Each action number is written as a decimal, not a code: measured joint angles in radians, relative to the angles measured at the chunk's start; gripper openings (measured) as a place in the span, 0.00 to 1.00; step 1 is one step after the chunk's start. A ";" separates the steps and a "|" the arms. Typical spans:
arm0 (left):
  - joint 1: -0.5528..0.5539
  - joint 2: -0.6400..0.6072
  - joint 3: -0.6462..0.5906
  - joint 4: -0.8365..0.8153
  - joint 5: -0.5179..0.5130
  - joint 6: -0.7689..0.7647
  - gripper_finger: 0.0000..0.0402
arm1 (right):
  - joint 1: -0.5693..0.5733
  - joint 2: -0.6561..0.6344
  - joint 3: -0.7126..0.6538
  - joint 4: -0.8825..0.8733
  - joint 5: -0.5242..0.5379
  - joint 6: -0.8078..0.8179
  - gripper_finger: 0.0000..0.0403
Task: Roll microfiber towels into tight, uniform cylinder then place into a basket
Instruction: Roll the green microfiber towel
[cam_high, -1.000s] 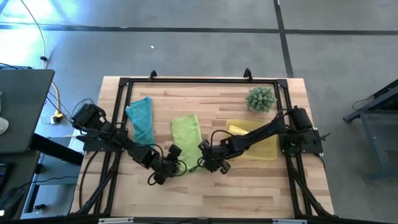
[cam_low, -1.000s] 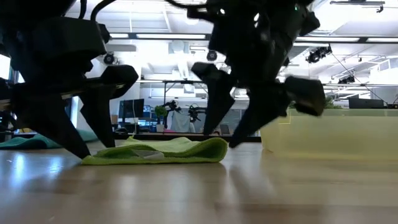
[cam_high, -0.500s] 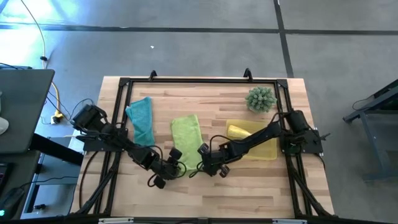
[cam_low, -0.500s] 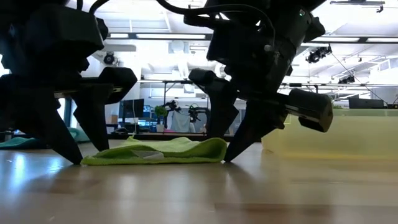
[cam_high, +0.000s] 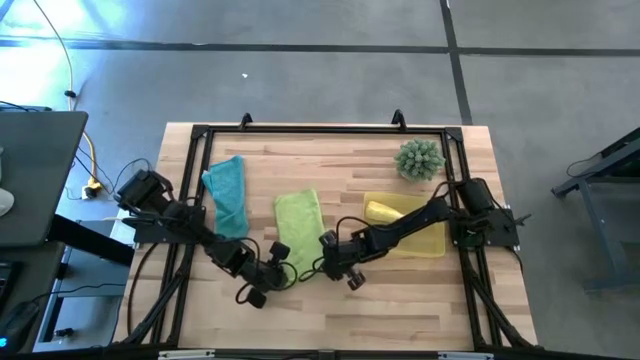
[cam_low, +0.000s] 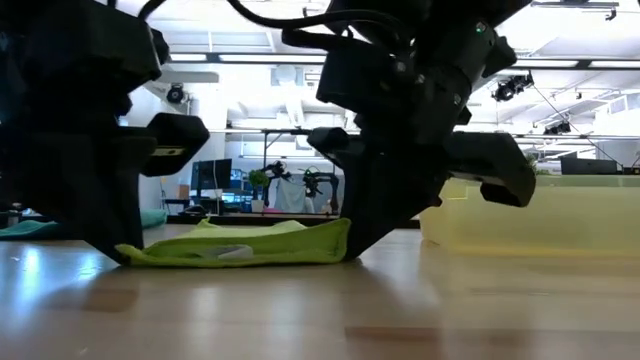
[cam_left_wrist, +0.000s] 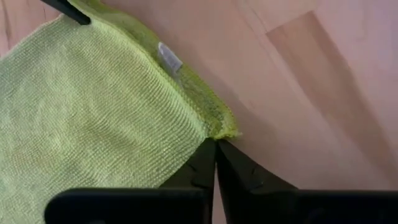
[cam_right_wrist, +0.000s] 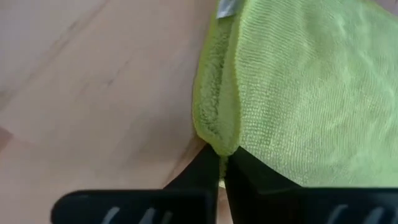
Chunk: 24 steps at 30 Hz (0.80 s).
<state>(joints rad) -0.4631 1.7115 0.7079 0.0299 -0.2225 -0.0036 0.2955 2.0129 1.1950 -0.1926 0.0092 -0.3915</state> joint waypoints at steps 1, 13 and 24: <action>-0.008 -0.003 -0.001 0.000 -0.008 -0.016 0.01 | -0.001 -0.002 -0.001 0.006 -0.008 0.022 0.02; -0.077 -0.029 -0.001 0.019 -0.132 -0.347 0.00 | -0.015 -0.050 -0.002 0.081 -0.123 0.234 0.00; -0.096 -0.030 0.000 -0.016 -0.169 -0.725 0.00 | -0.028 -0.052 -0.002 0.053 -0.178 0.525 0.00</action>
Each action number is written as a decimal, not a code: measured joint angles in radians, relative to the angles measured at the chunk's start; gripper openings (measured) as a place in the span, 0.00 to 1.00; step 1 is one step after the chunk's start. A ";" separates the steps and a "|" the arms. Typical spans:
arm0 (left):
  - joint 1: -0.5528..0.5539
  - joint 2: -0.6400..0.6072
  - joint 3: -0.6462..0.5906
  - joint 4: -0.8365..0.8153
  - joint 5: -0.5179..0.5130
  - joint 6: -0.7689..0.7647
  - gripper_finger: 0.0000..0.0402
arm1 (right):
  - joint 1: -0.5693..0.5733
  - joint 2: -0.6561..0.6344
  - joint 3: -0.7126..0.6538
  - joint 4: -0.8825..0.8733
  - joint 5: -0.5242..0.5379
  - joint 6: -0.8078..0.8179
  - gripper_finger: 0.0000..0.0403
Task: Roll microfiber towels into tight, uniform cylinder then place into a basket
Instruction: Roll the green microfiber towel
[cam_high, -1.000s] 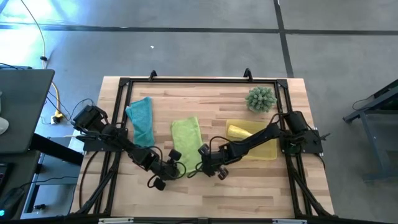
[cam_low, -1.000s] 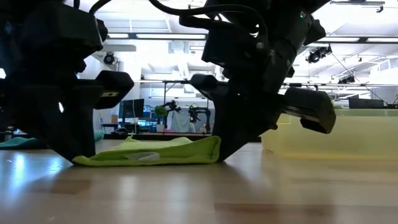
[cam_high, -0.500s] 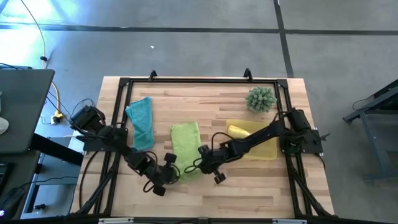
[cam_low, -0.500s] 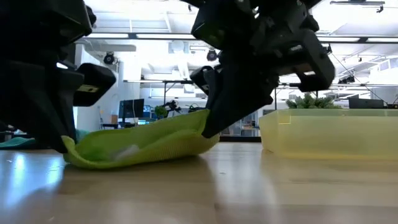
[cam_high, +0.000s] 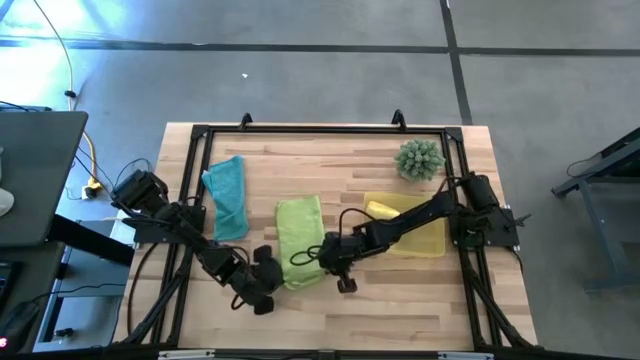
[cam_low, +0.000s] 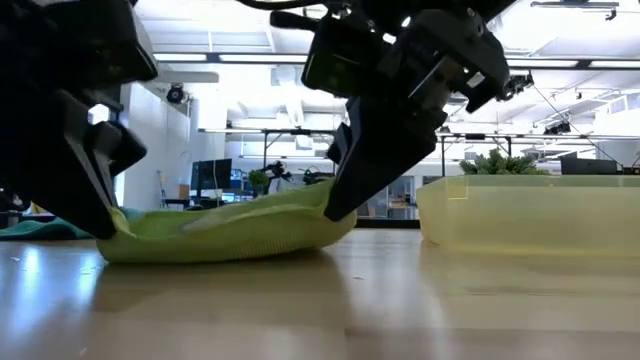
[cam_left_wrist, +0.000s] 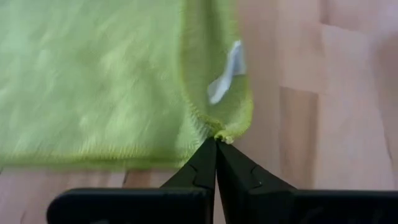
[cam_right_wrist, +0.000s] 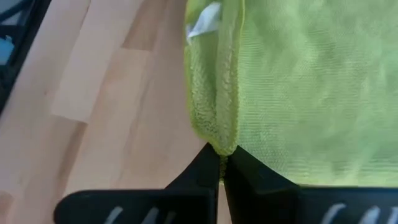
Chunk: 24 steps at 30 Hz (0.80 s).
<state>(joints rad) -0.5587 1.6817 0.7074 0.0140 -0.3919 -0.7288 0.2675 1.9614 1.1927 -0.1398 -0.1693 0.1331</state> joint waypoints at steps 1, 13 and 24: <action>0.000 0.000 0.000 -0.011 -0.007 -0.041 0.00 | 0.001 0.000 0.000 -0.001 -0.001 0.019 0.00; -0.020 -0.010 0.000 0.014 -0.055 -0.317 0.00 | 0.001 -0.002 0.000 -0.022 -0.004 0.131 0.00; -0.040 -0.013 0.001 -0.036 -0.122 -0.574 0.00 | 0.001 -0.003 0.001 -0.048 0.001 0.221 0.00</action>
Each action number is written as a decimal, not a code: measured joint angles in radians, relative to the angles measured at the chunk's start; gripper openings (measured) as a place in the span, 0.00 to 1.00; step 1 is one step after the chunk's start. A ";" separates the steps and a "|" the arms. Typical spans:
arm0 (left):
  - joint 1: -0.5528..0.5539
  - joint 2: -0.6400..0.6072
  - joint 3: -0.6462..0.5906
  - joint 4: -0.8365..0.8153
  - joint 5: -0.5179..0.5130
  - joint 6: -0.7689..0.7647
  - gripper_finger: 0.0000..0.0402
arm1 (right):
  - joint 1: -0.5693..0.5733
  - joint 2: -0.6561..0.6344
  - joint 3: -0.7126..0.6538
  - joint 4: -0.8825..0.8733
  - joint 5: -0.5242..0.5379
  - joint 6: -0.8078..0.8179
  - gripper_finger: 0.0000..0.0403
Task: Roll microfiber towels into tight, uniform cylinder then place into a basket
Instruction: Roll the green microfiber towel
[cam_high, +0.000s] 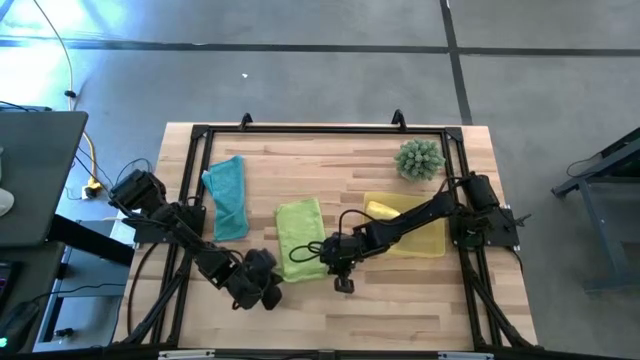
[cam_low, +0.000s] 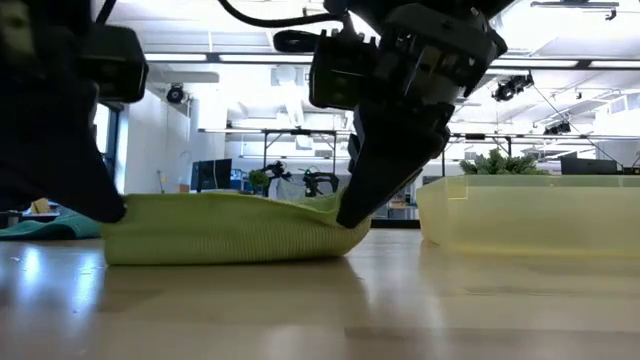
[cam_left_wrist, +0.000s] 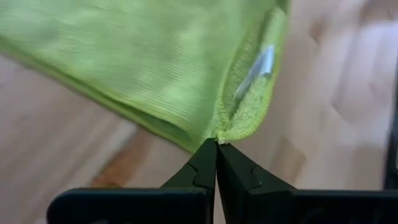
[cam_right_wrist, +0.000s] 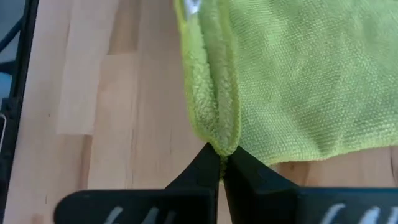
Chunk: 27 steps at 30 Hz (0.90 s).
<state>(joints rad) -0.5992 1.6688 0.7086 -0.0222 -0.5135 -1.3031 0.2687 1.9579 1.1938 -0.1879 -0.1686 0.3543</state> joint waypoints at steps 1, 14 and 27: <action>-0.001 0.000 0.000 -0.014 -0.020 -0.032 0.00 | 0.000 0.000 0.000 -0.001 0.006 0.009 0.00; 0.002 0.077 0.000 -0.056 -0.106 -0.254 0.00 | 0.000 0.039 0.001 -0.003 0.099 0.017 0.06; 0.004 0.106 0.002 -0.047 -0.131 -0.284 0.00 | 0.006 -0.038 0.045 -0.129 0.035 -0.063 0.28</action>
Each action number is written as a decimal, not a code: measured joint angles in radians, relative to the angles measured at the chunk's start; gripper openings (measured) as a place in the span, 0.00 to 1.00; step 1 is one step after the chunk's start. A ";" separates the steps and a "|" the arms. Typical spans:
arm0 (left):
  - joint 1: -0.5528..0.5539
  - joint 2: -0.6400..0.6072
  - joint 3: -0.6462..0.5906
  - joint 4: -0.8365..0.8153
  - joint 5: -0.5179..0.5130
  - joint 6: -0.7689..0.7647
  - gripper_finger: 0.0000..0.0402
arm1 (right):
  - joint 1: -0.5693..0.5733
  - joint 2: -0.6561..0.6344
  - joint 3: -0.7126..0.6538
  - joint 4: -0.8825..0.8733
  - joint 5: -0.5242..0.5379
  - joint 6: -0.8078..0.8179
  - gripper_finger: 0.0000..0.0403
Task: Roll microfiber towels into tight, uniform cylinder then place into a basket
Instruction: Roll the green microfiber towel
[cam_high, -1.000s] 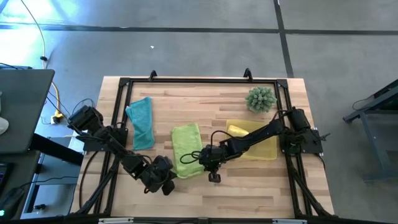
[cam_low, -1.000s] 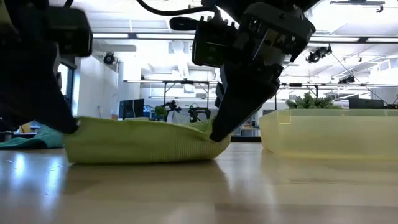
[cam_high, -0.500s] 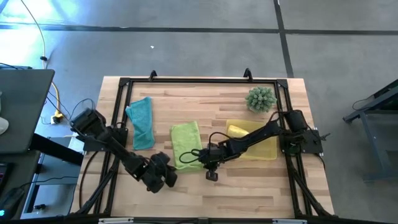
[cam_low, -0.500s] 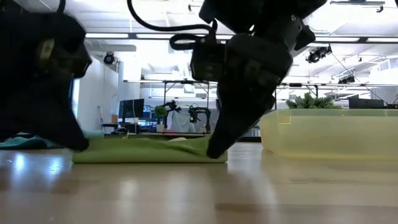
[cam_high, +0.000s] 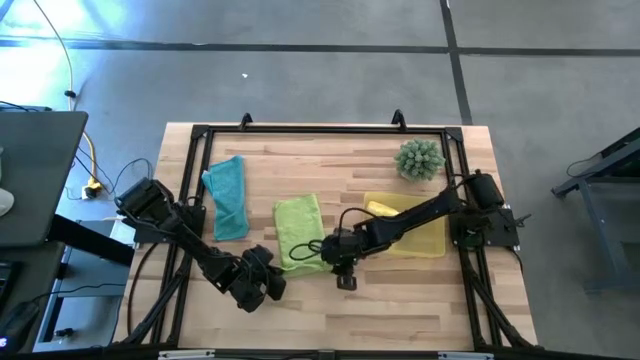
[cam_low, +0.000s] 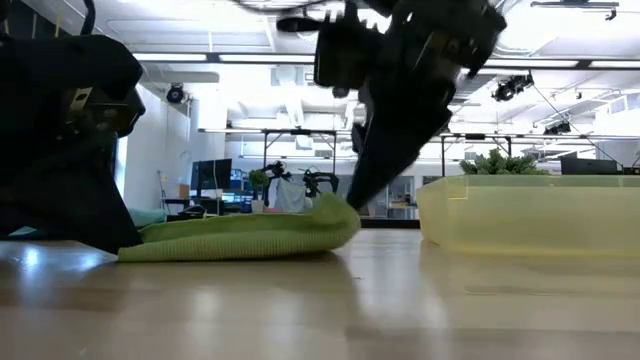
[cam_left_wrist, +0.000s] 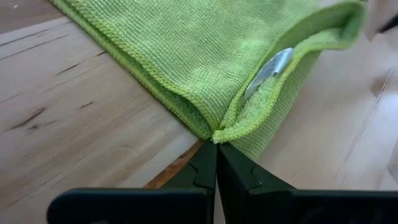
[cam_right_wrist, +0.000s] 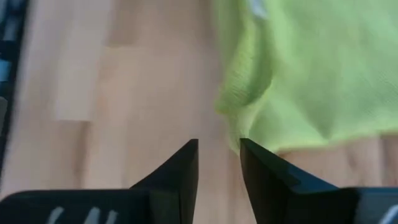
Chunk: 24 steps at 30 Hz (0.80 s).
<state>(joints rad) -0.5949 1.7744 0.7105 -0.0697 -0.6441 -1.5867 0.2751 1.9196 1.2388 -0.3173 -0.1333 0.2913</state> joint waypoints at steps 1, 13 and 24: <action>0.000 0.000 0.000 0.000 0.000 0.000 0.00 | 0.012 -0.001 0.000 0.025 0.000 -0.021 0.28; 0.002 0.002 -0.001 0.016 0.000 0.022 0.00 | 0.086 0.068 0.000 0.254 0.079 -0.199 0.18; 0.003 0.003 -0.002 0.015 0.001 0.053 0.00 | 0.032 0.111 0.000 0.176 0.100 -0.134 0.16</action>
<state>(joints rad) -0.5922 1.7775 0.7090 -0.0551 -0.6434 -1.5338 0.3071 2.0309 1.2385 -0.1409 -0.0332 0.1574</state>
